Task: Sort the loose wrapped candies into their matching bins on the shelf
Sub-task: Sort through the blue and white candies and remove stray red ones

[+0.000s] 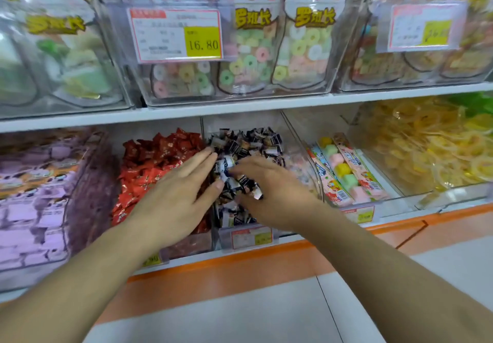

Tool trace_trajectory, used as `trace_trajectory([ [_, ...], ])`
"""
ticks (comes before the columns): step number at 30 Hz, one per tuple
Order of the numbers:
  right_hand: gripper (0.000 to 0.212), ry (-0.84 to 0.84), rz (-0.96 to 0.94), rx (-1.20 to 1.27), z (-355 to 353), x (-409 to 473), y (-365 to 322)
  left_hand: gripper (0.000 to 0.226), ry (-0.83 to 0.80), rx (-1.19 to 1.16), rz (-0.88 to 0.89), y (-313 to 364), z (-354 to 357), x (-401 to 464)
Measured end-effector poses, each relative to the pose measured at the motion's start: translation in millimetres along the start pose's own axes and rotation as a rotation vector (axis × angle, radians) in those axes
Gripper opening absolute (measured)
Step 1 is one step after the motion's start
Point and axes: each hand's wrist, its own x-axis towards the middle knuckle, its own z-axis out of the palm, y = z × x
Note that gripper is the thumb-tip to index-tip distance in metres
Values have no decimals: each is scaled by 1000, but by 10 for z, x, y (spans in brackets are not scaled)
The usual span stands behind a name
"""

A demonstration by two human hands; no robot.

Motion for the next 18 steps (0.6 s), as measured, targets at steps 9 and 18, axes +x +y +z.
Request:
trace_trajectory([
  [9,55,-85,12,-273,303,392,134,69,13,-17,35,-95,20,-15],
  [18,28,136,67,-283,217,586,475,67,18,-28,64,-167,25,6],
])
